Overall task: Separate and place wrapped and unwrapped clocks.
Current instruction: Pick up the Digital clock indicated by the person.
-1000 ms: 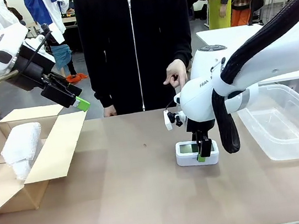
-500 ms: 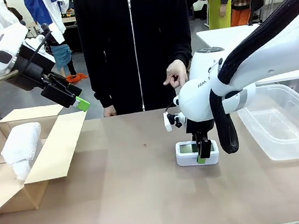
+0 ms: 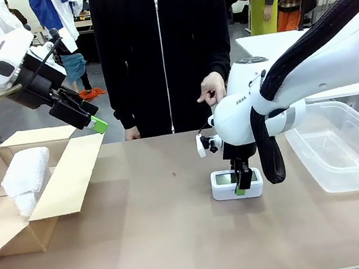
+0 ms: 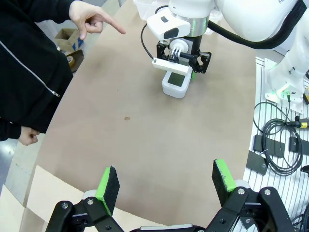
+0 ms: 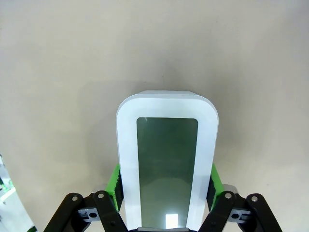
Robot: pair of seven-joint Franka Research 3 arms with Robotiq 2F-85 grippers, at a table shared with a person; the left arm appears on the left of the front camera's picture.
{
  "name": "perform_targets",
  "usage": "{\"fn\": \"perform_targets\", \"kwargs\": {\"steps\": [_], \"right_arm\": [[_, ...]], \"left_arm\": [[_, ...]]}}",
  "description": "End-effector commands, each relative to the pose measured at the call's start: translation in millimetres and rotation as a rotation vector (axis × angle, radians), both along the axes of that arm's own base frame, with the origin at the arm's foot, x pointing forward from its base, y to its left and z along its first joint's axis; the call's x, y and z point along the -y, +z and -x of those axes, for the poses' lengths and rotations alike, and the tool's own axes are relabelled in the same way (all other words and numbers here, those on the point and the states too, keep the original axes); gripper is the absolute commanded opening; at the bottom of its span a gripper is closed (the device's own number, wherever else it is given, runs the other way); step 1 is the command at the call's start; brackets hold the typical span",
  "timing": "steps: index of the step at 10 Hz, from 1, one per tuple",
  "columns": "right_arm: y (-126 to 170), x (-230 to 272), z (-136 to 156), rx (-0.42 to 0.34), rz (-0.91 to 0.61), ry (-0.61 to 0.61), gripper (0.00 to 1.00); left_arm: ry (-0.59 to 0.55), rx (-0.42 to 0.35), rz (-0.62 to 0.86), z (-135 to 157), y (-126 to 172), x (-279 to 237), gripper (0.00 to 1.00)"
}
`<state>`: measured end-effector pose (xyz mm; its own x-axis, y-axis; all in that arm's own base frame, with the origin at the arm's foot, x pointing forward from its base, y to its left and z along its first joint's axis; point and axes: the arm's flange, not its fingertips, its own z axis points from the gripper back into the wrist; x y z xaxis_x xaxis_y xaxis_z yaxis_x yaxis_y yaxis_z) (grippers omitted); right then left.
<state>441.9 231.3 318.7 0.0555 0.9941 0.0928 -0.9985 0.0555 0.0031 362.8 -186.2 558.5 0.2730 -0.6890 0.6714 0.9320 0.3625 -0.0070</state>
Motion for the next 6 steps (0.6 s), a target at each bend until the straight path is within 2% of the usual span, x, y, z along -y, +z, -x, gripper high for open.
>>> {"fn": "perform_targets", "kwargs": {"steps": [1,3,4,6], "right_arm": [[-6,-3,-2,-0.006,0.015,-0.015,0.53],[-4,-4,1,-0.01,0.016,-0.004,0.34],[7,-2,6,0.001,0.004,0.001,0.34],[48,8,19,0.04,-0.026,-0.054,0.34]], "left_arm": [[0.0,-0.001,-0.001,2,-1,0,1.0],[0.0,-0.001,-0.001,2,-1,0,1.0],[0.0,-0.001,-0.001,2,-1,0,1.0],[0.0,-0.001,-0.001,2,-1,0,1.0]]}}
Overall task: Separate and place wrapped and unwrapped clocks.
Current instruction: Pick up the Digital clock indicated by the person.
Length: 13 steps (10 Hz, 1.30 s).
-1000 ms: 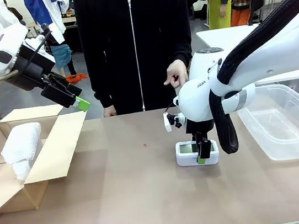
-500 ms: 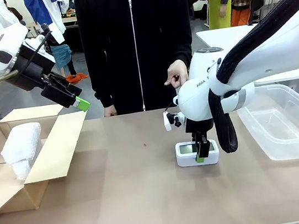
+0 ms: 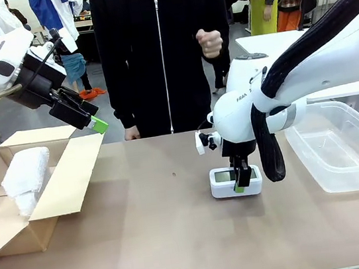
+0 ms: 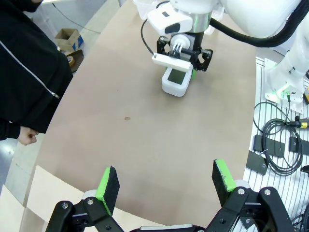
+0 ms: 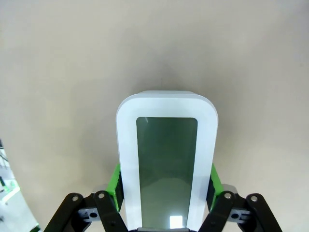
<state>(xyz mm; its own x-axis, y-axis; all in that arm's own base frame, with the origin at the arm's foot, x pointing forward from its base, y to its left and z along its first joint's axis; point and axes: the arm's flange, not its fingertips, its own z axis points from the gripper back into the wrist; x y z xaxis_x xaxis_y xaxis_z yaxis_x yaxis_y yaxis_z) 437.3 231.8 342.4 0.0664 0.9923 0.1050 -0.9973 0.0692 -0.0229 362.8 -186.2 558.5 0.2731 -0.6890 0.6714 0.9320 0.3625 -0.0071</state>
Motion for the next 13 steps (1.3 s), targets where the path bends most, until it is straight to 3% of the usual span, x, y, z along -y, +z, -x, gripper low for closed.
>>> {"fn": "perform_targets", "kwargs": {"steps": [1,6,8,9,10,13], "right_arm": [[48,14,24,0.036,-0.029,-0.04,0.34],[171,22,96,0.204,-0.078,-0.035,0.34],[184,18,94,0.237,-0.09,-0.09,0.34],[179,10,76,0.194,-0.073,-0.114,0.34],[196,20,100,0.227,-0.096,-0.047,0.34],[196,20,100,0.227,-0.096,-0.047,0.34]], "left_arm": [[0.0,-0.001,-0.001,2,-1,0,1.0],[0.0,-0.001,-0.001,2,-1,0,1.0],[0.0,-0.001,-0.001,2,-1,0,1.0],[0.0,-0.001,-0.001,2,-1,0,1.0],[0.0,-0.001,-0.001,2,-1,0,1.0],[0.0,-0.001,-0.001,2,-1,0,1.0]]}}
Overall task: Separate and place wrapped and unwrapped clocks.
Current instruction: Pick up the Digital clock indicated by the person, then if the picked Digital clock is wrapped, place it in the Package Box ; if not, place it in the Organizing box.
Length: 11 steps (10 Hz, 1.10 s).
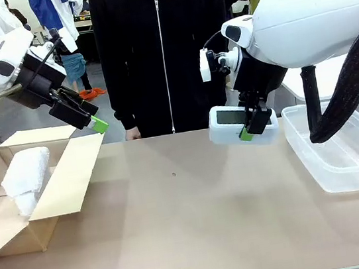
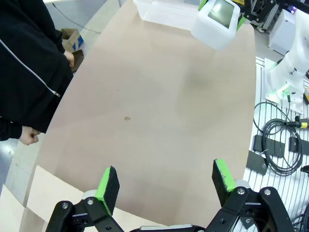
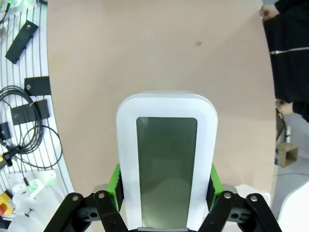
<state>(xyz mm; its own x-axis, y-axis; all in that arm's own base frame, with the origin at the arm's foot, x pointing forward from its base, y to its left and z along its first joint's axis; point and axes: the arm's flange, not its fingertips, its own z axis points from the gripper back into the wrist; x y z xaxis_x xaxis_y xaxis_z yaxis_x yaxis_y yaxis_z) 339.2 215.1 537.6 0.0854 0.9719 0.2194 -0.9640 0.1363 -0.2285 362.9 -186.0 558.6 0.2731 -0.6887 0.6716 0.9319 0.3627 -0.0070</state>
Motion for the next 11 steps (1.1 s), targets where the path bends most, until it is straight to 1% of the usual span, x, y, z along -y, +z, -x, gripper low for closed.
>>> {"fn": "perform_targets", "kwargs": {"steps": [1,11], "right_arm": [[0.6,3.0,2.1,0.009,0.004,0.007,0.34],[0.6,3.0,2.1,0.009,0.004,0.007,0.34]], "left_arm": [[0.0,-0.002,-0.001,1.6,-0.8,-0.3,1.0],[0.0,-0.002,-0.001,1.6,-0.8,-0.3,1.0]]}}
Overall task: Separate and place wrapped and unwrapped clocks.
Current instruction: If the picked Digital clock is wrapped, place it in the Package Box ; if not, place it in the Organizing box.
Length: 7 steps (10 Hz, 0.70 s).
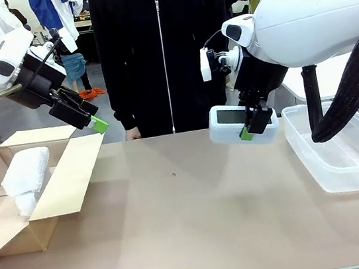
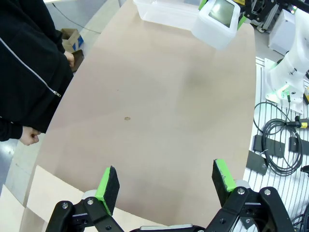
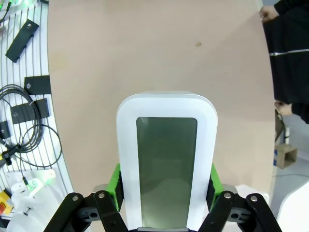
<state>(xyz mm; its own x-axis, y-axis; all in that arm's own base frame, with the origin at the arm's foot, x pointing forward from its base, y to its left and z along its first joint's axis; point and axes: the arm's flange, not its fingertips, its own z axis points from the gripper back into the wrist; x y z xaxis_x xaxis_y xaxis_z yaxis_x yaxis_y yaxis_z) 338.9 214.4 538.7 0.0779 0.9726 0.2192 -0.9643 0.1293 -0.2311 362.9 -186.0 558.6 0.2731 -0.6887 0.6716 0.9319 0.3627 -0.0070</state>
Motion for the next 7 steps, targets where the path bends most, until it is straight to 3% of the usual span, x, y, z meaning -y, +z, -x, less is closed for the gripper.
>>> {"fn": "perform_targets", "kwargs": {"steps": [1,4,5,6,7], "right_arm": [[0,2,2,0.006,0.004,0.0,0.34],[0,2,2,0.006,0.004,0.0,0.34],[0,0,0,0.0,0.0,0.001,0.78],[19,24,-19,-0.037,-0.103,-0.211,0.78],[32,67,-52,0.006,-0.128,-0.46,0.78]], "left_arm": [[0.0,-0.002,-0.001,2,-1,0,1.0],[0.0,-0.002,-0.001,2,-1,0,1.0],[0.0,-0.002,-0.001,2,-1,0,1.0],[0.0,-0.002,-0.001,2,-1,0,1.0],[0.0,-0.002,-0.001,2,-1,0,1.0]]}}
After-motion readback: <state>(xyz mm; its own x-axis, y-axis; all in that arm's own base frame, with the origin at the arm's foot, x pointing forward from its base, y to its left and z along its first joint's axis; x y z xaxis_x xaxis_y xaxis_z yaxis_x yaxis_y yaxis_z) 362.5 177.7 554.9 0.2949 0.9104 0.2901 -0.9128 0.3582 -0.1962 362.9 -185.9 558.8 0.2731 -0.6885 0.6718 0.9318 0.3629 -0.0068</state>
